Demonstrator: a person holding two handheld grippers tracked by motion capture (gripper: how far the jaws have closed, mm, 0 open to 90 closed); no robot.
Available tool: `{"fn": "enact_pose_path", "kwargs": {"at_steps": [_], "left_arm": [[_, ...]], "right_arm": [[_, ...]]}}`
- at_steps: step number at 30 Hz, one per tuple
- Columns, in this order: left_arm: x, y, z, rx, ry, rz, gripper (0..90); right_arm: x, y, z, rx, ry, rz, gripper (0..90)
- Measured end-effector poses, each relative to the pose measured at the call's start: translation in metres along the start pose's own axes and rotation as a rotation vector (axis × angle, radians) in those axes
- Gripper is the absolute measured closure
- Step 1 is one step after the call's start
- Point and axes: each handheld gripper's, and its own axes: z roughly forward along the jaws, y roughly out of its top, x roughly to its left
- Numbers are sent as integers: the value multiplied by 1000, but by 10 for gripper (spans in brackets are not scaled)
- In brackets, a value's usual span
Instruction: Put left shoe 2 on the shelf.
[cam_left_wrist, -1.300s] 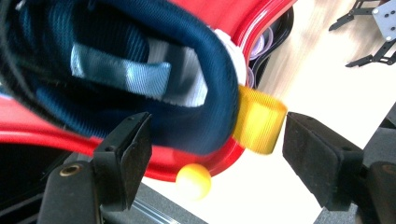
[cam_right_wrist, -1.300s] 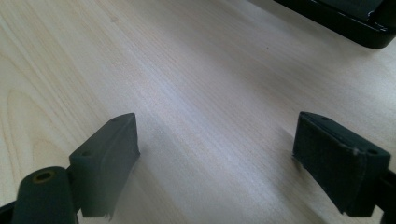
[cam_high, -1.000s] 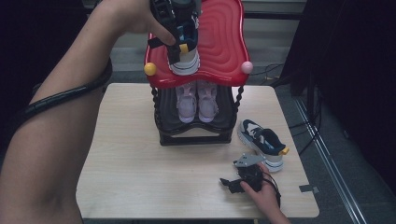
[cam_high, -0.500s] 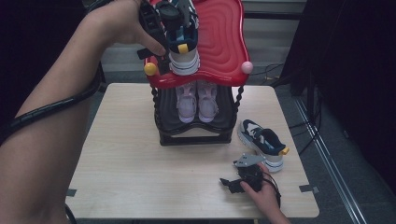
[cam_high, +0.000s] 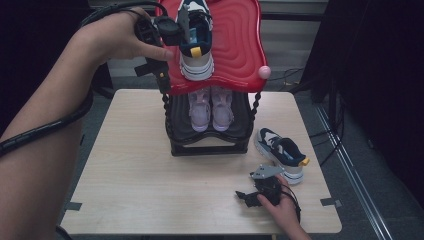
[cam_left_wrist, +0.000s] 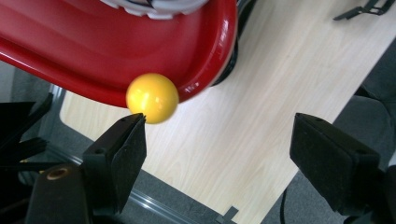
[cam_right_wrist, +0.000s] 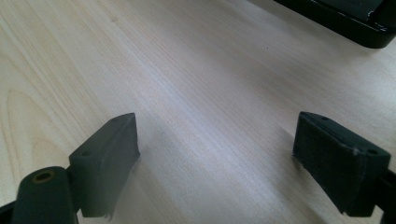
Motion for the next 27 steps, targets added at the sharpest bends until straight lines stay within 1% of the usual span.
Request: {"fn": "enact_pose_path", "kwargs": {"at_steps": [1,2,3,5,7,8,9,10,14,15,18,19,20,23,24,25,27], "left_arm": [[0,-2,1,6,5,-7,187],[0,-3,2,13,14,4,187],[0,-5,3,17,13,5,188],[-1,-9,4,16,-8,4,189],[-2,-12,5,16,-5,-1,189],[-2,-13,6,24,-8,3,189],[-2,-16,7,21,-11,-5,189],[-2,-17,8,29,-13,-3,189],[-3,-25,13,27,-19,-11,190],[-3,-27,15,31,-15,-9,190],[-3,-32,20,37,-26,-11,191],[-4,-33,22,32,-27,-27,192],[-4,-35,23,38,-26,-18,192],[-4,-40,29,37,-35,-22,192],[-5,-41,31,34,-36,-32,192],[-5,-43,32,43,-36,-25,192],[-5,-46,36,43,-48,-30,192]], "right_arm": [[0,0,0,0,0,0,135],[0,0,0,0,0,0,135],[0,0,0,0,0,0,135],[0,0,0,0,0,0,135],[0,0,0,0,0,2,135],[0,0,0,0,0,0,135],[0,0,0,0,0,0,135],[0,0,0,0,0,0,135],[0,0,0,0,-1,0,135],[0,0,0,0,0,0,135],[0,0,0,0,-1,1,135],[0,0,0,0,0,1,135],[0,0,0,0,0,1,135],[0,0,0,1,0,1,135],[0,0,0,2,0,1,135],[0,0,0,2,0,1,135],[0,0,0,2,0,1,135]]}}
